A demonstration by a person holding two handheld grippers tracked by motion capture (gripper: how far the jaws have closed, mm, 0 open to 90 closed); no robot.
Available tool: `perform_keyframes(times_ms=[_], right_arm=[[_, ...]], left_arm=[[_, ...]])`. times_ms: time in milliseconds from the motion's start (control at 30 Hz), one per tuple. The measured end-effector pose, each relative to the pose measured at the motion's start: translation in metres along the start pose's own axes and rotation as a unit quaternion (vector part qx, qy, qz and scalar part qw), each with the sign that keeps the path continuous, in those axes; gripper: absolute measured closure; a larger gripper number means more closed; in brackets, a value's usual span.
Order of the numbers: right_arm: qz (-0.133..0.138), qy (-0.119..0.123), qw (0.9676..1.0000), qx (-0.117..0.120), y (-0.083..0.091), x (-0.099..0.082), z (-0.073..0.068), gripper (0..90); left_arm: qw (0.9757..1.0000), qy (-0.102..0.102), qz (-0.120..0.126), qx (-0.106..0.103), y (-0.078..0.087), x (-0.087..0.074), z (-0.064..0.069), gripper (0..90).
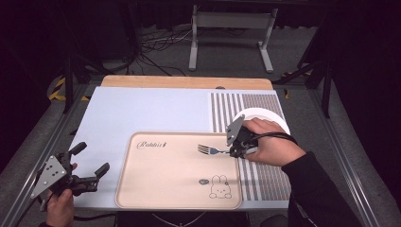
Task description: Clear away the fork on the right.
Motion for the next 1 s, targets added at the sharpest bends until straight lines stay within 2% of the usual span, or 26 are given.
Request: perform_keyframes(times_ms=[100, 167, 267, 333, 367, 400, 467, 533, 600, 700, 800, 900, 933, 967, 1000], right_arm=[[-0.006, -0.038, 0.9992, -0.004, -0.002, 0.009, -0.004, 78.1], [-0.005, -0.055, 0.9985, -0.003, -0.002, 0.014, -0.005, 78.1], [-0.008, -0.09, 0.9959, 0.002, -0.002, 0.019, -0.008, 78.0], [-0.004, -0.133, 0.9911, 0.01, -0.003, 0.021, -0.01, 78.0], [-0.002, -0.145, 0.9894, 0.013, -0.004, 0.022, -0.011, 78.0], [-0.002, -0.145, 0.9894, 0.013, -0.004, 0.022, -0.011, 78.0], [-0.011, -0.165, 0.9862, 0.009, -0.005, 0.024, -0.013, 78.1], [-0.014, -0.191, 0.9814, 0.007, -0.007, 0.025, -0.014, 78.1], [-0.011, -0.232, 0.9726, 0.011, -0.008, 0.026, -0.016, 78.0], [-0.02, -0.264, 0.9642, 0.007, -0.009, 0.028, -0.017, 78.1], [-0.026, -0.279, 0.9599, 0.004, -0.011, 0.03, -0.019, 78.1], [-0.029, -0.316, 0.9482, 0.005, -0.012, 0.033, -0.02, 78.1], [-0.033, -0.324, 0.9456, 0.007, -0.013, 0.033, -0.02, 78.1], [-0.033, -0.324, 0.9456, 0.007, -0.013, 0.033, -0.02, 78.1], [-0.035, -0.327, 0.9442, 0.003, -0.014, 0.034, -0.02, 78.1]], left_arm=[[1.0, -0.001, 0.0, 0.0, 0.0, 0.0, 0.0, 0.2], [1.0, 0.0, 0.0, 0.0, 0.0, 0.0, 0.0, 0.2], [1.0, -0.001, 0.001, -0.001, 0.0, 0.0, 0.001, 0.2], [1.0, -0.001, 0.001, -0.002, 0.0, 0.0, 0.0, 0.2], [1.0, -0.001, 0.001, -0.002, 0.0, 0.0, 0.0, 0.2], [1.0, -0.001, 0.001, -0.001, 0.0, 0.0, 0.0, 0.2], [1.0, 0.0, 0.001, 0.0, 0.0, 0.0, 0.0, 0.2], [1.0, -0.001, 0.001, -0.001, 0.0, 0.0, 0.0, 0.2], [1.0, -0.002, 0.001, -0.002, 0.0, 0.001, 0.001, 0.2], [1.0, -0.002, 0.002, -0.001, 0.0, 0.001, 0.001, 0.2], [1.0, -0.002, 0.0, -0.001, 0.0, 0.0, 0.0, 0.2], [1.0, -0.002, 0.001, -0.001, 0.0, 0.0, 0.001, 0.2], [1.0, -0.002, 0.001, -0.001, 0.0, 0.0, 0.001, 0.2], [1.0, -0.002, 0.002, -0.002, 0.0, 0.001, 0.001, 0.2], [1.0, -0.002, 0.002, -0.001, 0.0, 0.001, 0.001, 0.2]])
Point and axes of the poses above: each handheld gripper's, and its own axes: y roughly backward along the jaws, x roughly out of its top, z roughly to its right, the point moved 1 cm from there along -y, roughly forward along the jaws, and after that the axes turned 6 degrees about -x, right-handed, at the moved point
